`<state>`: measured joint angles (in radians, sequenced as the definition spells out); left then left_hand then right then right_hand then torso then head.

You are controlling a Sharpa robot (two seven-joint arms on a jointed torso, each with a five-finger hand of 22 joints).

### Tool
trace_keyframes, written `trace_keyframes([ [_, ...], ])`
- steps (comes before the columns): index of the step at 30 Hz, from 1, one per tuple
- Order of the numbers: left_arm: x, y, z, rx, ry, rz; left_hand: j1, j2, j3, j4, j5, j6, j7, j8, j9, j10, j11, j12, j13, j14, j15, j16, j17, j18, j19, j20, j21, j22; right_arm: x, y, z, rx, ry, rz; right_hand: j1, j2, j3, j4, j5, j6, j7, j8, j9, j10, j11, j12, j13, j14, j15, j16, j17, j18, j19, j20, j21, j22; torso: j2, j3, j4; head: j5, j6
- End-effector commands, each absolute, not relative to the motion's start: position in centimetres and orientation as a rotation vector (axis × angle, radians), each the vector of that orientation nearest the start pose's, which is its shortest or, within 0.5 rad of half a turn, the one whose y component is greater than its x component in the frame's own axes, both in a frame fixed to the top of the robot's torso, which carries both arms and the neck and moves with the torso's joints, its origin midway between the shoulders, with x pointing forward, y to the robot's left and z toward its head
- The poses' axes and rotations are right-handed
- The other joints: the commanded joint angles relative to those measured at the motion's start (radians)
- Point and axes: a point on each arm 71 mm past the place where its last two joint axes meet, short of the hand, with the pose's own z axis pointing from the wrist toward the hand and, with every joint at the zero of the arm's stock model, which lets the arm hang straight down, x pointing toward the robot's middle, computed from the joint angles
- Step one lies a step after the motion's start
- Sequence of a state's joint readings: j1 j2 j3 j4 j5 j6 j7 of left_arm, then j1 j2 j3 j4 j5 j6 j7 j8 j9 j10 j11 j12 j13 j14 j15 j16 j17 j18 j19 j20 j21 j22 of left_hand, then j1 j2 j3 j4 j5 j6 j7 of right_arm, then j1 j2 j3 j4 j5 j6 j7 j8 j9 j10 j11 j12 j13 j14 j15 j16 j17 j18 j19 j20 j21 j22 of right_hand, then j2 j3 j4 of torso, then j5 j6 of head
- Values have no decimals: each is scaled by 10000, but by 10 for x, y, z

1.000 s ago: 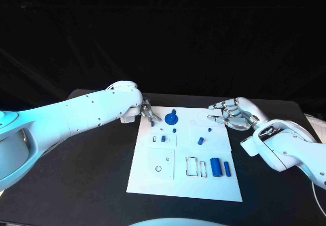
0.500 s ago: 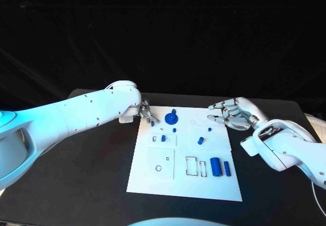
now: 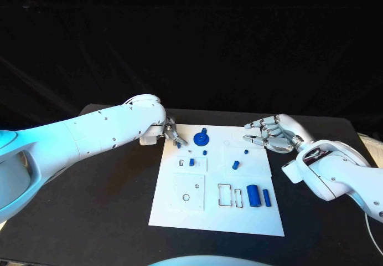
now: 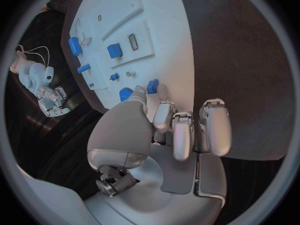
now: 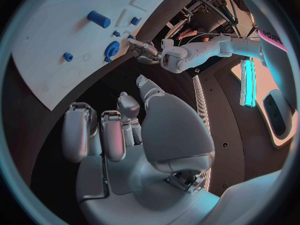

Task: Assemble the parts on the task board

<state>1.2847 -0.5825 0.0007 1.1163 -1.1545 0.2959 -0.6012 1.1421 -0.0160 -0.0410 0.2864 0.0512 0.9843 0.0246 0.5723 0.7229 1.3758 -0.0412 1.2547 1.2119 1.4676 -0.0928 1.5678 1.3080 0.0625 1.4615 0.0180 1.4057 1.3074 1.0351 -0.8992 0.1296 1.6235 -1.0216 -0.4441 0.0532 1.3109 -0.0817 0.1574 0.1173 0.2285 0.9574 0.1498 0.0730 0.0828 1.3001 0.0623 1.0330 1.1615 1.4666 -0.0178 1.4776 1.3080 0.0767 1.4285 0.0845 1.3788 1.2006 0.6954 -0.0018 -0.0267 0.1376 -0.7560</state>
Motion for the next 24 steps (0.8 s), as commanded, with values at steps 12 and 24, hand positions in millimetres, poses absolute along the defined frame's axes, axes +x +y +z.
trace_keyframes([
  [12, 559, 208, -197, -2156, 23226, -1596, 642, 245, 236, -70, 10, -27, -28, 106, 82, 34, -30, 34, -11, 1032, -57, 30, 2628, -102, 96, -43, 17, 685, 462, -203, -186, 3210, 15941, 10326, 23, 97, -47, 8, 32, 75, -22, 44, 14, -13, -52, -38, -11, 686, -28, -64, 1017, -35, -60, -28, -60, -15, 0, 0, 2, 28, 1],
  [24, 559, 209, -197, -2274, 23239, -1648, 2787, 255, 3263, -911, 343, -389, -11, -144, 33, -93, -41, -144, -125, 1032, -89, 30, 2628, -88, 63, -102, -64, 662, 461, -202, -187, 3179, 15973, 10357, 30, 105, -56, 12, 56, 84, -24, 45, 14, -9, -54, -29, -8, 687, -30, -64, 1020, -34, -60, -30, -62, -17, 2, 0, -12, 29, -43],
])
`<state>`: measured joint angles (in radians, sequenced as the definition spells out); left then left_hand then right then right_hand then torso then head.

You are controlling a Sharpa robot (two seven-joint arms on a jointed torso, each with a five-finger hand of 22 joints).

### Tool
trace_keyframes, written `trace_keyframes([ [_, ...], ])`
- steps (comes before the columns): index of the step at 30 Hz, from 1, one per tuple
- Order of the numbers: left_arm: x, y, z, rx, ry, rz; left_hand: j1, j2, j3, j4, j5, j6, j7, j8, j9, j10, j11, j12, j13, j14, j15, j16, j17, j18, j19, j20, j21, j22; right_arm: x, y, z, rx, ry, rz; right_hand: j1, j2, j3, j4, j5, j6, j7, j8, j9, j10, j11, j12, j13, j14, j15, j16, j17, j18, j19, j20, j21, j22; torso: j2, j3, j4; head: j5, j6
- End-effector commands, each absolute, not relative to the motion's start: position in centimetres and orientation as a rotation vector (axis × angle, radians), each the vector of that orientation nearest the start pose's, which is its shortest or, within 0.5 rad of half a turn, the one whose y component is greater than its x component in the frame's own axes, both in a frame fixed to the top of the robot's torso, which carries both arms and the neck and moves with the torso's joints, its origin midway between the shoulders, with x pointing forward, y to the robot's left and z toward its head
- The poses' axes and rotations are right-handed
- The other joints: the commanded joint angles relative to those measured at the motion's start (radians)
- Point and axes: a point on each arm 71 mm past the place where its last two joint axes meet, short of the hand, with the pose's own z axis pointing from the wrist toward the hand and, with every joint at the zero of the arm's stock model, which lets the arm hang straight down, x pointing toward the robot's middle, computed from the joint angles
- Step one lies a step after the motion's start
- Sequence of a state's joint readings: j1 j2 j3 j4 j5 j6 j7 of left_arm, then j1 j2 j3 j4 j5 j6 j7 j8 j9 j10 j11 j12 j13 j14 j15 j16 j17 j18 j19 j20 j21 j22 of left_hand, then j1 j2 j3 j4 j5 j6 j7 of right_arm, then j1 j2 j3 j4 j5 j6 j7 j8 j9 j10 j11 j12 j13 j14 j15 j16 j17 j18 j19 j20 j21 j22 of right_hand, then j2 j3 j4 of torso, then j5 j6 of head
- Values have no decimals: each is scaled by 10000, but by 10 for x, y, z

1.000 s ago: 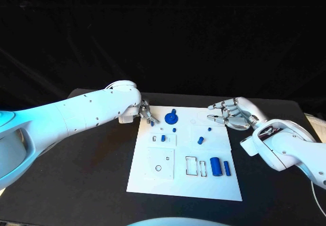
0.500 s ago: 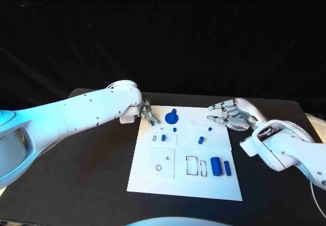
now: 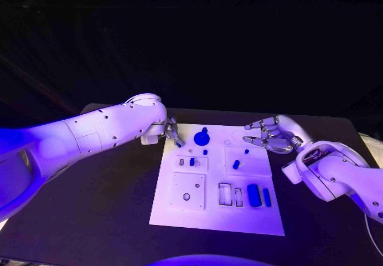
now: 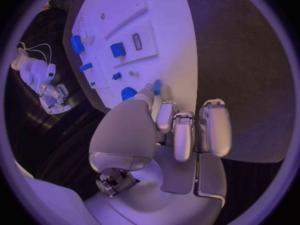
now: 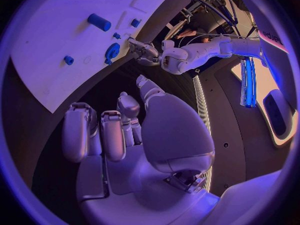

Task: Assemble the parts on the task board

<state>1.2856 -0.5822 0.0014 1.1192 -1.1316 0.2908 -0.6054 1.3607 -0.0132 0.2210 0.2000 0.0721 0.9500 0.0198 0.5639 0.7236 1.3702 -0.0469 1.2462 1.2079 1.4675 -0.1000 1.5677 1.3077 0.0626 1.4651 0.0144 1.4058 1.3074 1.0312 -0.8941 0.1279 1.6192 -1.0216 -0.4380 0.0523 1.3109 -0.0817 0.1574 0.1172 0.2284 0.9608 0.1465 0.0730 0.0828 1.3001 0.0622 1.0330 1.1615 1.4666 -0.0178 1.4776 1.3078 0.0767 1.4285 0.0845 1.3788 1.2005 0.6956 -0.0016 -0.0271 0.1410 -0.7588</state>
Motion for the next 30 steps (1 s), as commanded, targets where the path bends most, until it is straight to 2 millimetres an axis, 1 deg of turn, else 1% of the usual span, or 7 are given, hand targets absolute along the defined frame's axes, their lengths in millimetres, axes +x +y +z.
trace_keyframes([
  [1, 559, 209, -197, -2309, 23233, -1689, 397, -58, 1316, 62, 130, -18, 93, -25, 62, -23, 72, -71, -100, 1033, 19, 31, 2631, -85, 29, -42, -69, 673, 461, -202, -187, 3180, 15979, 10354, 30, 105, -57, 12, 56, 51, 10, 45, 15, -9, -54, -29, -8, 687, -30, -64, 1023, -34, -60, -30, -62, -17, -1, -2, -7, -13, -14],
  [5, 558, 209, -197, -2447, 23202, -1891, -19, -667, 2779, -4, 116, -29, 90, 99, 201, 15, 42, -72, -117, 1033, 64, 31, 2631, -76, 26, -19, -95, 683, 461, -202, -187, 3180, 16003, 10349, 30, 105, -57, 12, 56, 51, 10, 45, 15, -9, -54, -29, -8, 687, -30, -64, 1023, -34, -60, -30, -62, -17, -5, -1, -5, -19, -19],
  [8, 557, 211, -196, -2588, 23124, -2093, -373, -949, 3529, -108, 86, -41, 111, 197, 308, 29, 38, -83, -142, 1033, 55, 31, 2631, -75, 14, 11, -132, 671, 461, -202, -188, 3181, 16025, 10346, 30, 105, -57, 12, 56, 51, 10, 45, 15, -9, -54, -29, -8, 687, -30, -64, 1023, -34, -60, -30, -62, -17, 3, 10, -12, -5, -1],
  [14, 550, 219, -192, -2813, 22926, -2497, -635, -1107, 4011, -296, 77, -43, 70, 276, 392, 53, 51, -73, -143, 1033, 50, 31, 2631, -80, 23, 23, -135, 692, 462, -203, -189, 3204, 16060, 10315, 26, 99, -68, 15, 57, 53, 9, 45, 15, -12, -54, -34, -14, 685, -31, -71, 1013, -32, -63, -31, -67, -25, -30, 28, 37, 8, -20],
  [18, 543, 222, -189, -2912, 22729, -2835, -669, -1126, 4066, -323, 74, -34, 66, 290, 404, 65, 48, -60, -132, 1033, 50, 31, 2631, -82, 27, 23, -132, 700, 462, -203, -190, 3215, 16090, 10310, 26, 99, -68, 15, 57, 53, 9, 45, 15, -12, -54, -34, -14, 685, -31, -71, 1013, -32, -63, -31, -67, -25, -40, 43, 35, 35, -26],
  [25, 527, 221, -187, -2851, 22398, -3526, -747, -1173, 4171, -376, 65, -8, 57, 323, 429, 115, 41, 0, -73, 1033, 48, 31, 2631, -98, 61, 22, -81, 762, 462, -204, -191, 3231, 16176, 10285, 21, 98, -75, 19, 54, 54, 10, 44, 14, -12, -54, -32, -13, 685, -31, -73, 1011, -34, -60, -31, -64, -18, -40, 21, 30, 60, -22],
  [30, 515, 220, -188, -2844, 22158, -3966, -779, -1200, 4213, -401, 62, 9, 49, 338, 440, 144, 35, 34, -40, 1033, 46, 31, 2631, -103, 74, 21, -63, 784, 461, -204, -192, 3243, 16242, 10260, 13, 96, -83, 26, 49, 55, 10, 44, 14, -16, -53, -39, -19, 685, -31, -73, 1012, -34, -61, -31, -65, -20, -51, 28, 35, 90, -34],
])
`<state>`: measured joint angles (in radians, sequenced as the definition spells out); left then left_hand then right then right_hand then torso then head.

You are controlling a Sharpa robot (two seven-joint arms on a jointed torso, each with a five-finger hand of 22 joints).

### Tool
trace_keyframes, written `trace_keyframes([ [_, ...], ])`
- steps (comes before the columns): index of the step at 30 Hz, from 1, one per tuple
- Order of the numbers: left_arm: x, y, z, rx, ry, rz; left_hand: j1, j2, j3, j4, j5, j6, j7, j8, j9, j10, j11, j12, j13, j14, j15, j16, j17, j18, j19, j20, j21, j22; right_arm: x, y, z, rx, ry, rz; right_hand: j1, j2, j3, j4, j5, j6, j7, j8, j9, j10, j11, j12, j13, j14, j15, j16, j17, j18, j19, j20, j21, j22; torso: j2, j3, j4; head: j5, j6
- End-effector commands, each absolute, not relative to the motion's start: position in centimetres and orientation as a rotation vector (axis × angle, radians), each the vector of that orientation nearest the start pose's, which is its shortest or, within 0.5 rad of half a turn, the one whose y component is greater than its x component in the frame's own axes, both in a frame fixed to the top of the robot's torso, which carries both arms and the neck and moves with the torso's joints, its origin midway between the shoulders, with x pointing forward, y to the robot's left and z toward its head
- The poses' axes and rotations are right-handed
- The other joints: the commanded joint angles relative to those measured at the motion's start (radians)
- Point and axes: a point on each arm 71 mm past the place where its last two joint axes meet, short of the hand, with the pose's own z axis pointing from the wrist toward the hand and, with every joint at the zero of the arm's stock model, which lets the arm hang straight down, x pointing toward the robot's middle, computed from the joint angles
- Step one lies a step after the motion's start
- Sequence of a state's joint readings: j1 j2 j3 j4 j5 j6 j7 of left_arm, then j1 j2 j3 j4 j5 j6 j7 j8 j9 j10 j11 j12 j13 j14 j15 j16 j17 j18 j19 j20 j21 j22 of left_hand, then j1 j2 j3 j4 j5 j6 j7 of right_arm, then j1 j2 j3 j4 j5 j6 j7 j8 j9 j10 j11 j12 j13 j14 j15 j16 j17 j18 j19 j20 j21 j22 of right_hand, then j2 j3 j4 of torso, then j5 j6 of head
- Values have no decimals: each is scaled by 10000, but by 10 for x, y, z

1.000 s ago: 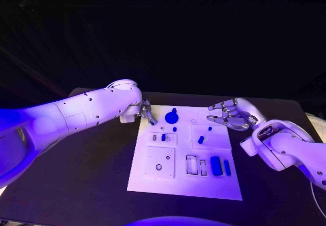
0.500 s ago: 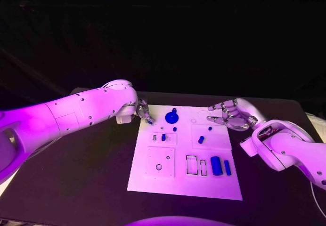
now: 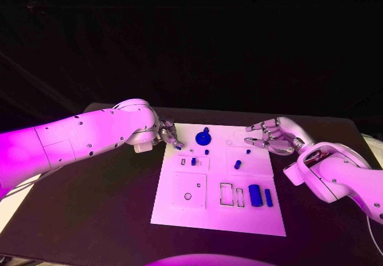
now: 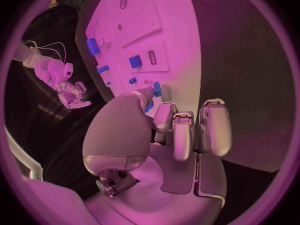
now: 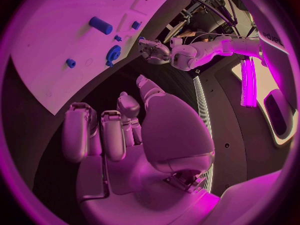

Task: Assemble the parts on the task board

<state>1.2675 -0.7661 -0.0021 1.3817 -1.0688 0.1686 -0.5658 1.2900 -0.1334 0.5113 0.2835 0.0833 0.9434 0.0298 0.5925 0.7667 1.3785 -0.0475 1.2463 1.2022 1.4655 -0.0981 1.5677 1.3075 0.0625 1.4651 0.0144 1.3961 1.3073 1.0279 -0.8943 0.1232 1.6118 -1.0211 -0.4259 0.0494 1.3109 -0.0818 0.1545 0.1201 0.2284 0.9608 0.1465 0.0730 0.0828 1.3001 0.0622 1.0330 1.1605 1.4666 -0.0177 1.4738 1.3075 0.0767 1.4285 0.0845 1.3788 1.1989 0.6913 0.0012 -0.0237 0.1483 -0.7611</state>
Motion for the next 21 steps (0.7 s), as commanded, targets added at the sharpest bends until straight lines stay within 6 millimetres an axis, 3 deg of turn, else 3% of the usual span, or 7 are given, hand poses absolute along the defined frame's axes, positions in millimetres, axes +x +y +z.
trace_keyframes([
  [1, 512, 220, -189, -2849, 22109, -4044, -79, -15, 1325, -1249, -52, 80, -54, 56, 12, 68, 38, 38, 21, 1053, 27, 31, 2633, -104, 77, 20, 38, 789, 461, -204, -192, 3245, 16255, 10256, 10, 98, -56, -1, 49, 56, 10, 44, 14, -15, -52, -38, -9, 685, -31, -36, 1013, -33, -61, -31, -66, -4, -6, 2, -4, 26, -4],
  [6, 503, 217, -191, -2848, 21834, -4391, -94, -84, 1370, -1300, -58, 90, -63, 64, 20, 86, 31, 54, 35, 1053, 24, 31, 2633, -109, 88, 18, 52, 808, 461, -204, -193, 3250, 16320, 10244, -12, 106, -73, 20, 42, 59, 10, 43, 13, -15, -51, -37, -10, 683, -30, -42, 1004, -34, -61, -32, -66, -3, -31, 10, 15, 46, -50],
  [11, 497, 213, -196, -2630, 21674, -4422, -95, -125, 1398, -1333, -61, 96, -68, 68, 23, 99, 27, 68, 48, 1053, 22, 31, 2633, -113, 97, 17, 65, 825, 461, -204, -194, 3249, 16370, 10246, -25, 111, -81, 32, 40, 61, 10, 43, 13, -17, -51, -41, -14, 684, -30, -40, 1010, -34, -61, -32, -67, -4, -15, 2, -7, 77, -66],
  [21, 490, 211, -207, -2354, 21929, -3859, -138, -181, 1418, -1344, -73, 116, -68, 75, 26, 94, 29, 47, 23, 1053, 22, 31, 2633, -102, 76, 17, 26, 786, 461, -204, -195, 3260, 16417, 10230, -25, 111, -81, 32, 40, 61, 10, 43, 13, -17, -51, -41, -14, 684, -30, -40, 1010, -34, -61, -32, -67, -4, -4, 13, 0, 28, -128],
])
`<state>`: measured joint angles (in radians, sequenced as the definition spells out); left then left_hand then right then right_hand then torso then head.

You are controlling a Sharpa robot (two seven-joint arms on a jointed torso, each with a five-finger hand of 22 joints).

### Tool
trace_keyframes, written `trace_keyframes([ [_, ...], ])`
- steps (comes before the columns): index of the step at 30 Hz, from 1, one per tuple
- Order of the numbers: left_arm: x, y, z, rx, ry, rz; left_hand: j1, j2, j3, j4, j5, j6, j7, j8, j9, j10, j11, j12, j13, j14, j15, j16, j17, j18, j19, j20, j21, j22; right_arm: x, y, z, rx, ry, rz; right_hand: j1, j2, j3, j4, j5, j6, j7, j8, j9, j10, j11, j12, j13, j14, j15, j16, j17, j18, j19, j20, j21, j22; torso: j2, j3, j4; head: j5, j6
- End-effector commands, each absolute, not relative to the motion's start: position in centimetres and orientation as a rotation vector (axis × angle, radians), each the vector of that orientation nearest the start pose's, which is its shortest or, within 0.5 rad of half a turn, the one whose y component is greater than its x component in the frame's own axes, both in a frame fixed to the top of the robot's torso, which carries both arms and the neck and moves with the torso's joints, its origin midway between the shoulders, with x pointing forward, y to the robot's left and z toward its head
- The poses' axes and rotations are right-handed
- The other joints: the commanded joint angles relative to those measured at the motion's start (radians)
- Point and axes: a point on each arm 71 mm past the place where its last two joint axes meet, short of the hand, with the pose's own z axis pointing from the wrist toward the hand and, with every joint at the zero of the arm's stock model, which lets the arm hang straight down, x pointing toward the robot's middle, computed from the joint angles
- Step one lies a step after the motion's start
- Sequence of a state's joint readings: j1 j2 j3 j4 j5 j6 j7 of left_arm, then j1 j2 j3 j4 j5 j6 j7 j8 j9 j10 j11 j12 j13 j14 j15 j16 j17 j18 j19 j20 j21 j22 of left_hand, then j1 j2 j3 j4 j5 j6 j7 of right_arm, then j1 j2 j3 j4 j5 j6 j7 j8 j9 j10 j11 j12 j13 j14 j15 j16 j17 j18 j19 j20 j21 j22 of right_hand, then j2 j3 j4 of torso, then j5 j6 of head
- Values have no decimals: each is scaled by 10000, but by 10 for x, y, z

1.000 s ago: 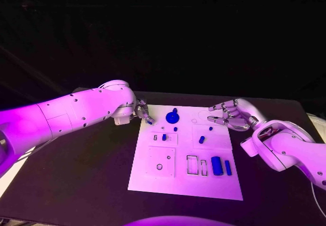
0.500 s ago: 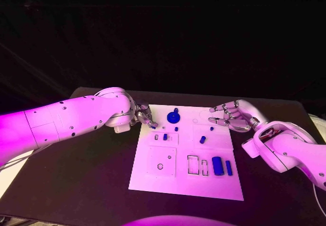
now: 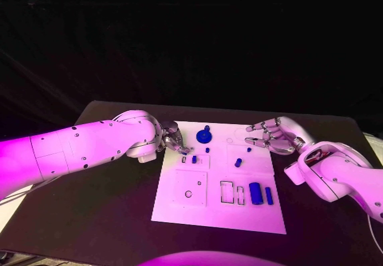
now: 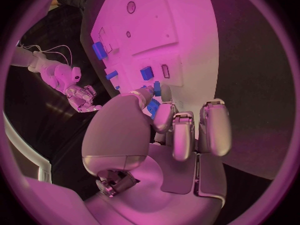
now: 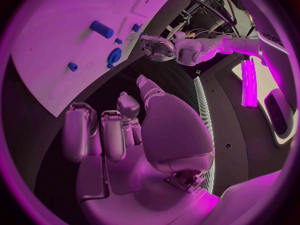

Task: Assemble the parts on the task board

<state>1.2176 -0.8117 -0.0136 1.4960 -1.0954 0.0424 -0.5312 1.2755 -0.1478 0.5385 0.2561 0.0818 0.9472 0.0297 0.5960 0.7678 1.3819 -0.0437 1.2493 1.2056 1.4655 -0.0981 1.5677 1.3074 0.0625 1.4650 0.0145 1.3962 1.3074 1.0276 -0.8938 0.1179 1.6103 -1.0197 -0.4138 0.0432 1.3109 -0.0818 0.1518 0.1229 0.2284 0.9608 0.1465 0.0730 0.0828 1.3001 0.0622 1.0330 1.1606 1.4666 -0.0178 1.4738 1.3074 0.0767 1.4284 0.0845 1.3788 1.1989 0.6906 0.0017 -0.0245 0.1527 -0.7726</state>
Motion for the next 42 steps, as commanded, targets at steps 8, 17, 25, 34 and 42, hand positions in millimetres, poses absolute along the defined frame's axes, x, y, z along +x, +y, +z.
trace_keyframes([
  [8, 488, 209, -214, -2017, 22156, -3643, -49, -92, 1137, -1067, -73, 91, -67, 41, 15, 42, -6, -23, -56, 1053, 26, 31, 2634, -93, 61, 18, -5, 758, 460, -204, -195, 3271, 16392, 10224, -25, 111, -53, 4, 40, 61, 10, 43, 13, -17, -51, -40, -15, 684, -30, -40, 1011, -34, -61, -32, -67, -4, 4, -5, 10, -19, -38],
  [17, 486, 208, -219, -1269, 22328, -3249, -67, -98, 1133, -1060, -76, 95, -66, 40, 14, 34, -5, -38, -72, 1053, 27, 31, 2634, -92, 57, 18, -11, 753, 460, -205, -195, 3281, 16359, 10220, -47, 121, -69, 26, 41, 68, 9, 44, 14, -28, -51, -59, -31, 680, -29, -54, 990, -28, -73, -32, -85, -36, 0, -4, 10, -17, -84],
  [25, 485, 207, -220, -988, 22548, -3145, -71, -100, 1133, -1061, -77, 96, -67, 40, 14, 34, -5, -40, -74, 1053, 27, 31, 2634, -93, 60, 19, -7, 758, 461, -204, -195, 3279, 16345, 10243, -47, 121, -69, 26, 41, 68, 9, 44, 14, -28, -51, -59, -31, 680, -29, -54, 990, -28, -73, -32, -85, -36, -5, -4, 4, 6, -107],
  [34, 483, 206, -221, -700, 22781, -3214, -64, -112, 1140, -1077, -75, 96, -72, 38, 13, 23, -9, -61, -97, 1053, 29, 31, 2634, -90, 53, 20, -19, 746, 460, -204, -195, 3281, 16348, 10258, -48, 128, -74, 32, 44, 67, 9, 42, 13, -32, -52, -64, -36, 677, -30, -63, 978, -28, -74, -32, -86, -38, -7, 2, 4, 9, -124],
  [42, 483, 205, -222, -613, 22864, -3234, -58, -119, 1144, -1089, -75, 96, -74, 36, 12, 25, -11, -60, -96, 1053, 30, 31, 2634, -92, 56, 20, -13, 754, 460, -204, -196, 3285, 16353, 10259, -48, 128, -74, 32, 44, 67, 9, 42, 13, -32, -52, -64, -36, 677, -30, -63, 978, -28, -74, -32, -86, -38, -3, 4, 0, 2, -133],
])
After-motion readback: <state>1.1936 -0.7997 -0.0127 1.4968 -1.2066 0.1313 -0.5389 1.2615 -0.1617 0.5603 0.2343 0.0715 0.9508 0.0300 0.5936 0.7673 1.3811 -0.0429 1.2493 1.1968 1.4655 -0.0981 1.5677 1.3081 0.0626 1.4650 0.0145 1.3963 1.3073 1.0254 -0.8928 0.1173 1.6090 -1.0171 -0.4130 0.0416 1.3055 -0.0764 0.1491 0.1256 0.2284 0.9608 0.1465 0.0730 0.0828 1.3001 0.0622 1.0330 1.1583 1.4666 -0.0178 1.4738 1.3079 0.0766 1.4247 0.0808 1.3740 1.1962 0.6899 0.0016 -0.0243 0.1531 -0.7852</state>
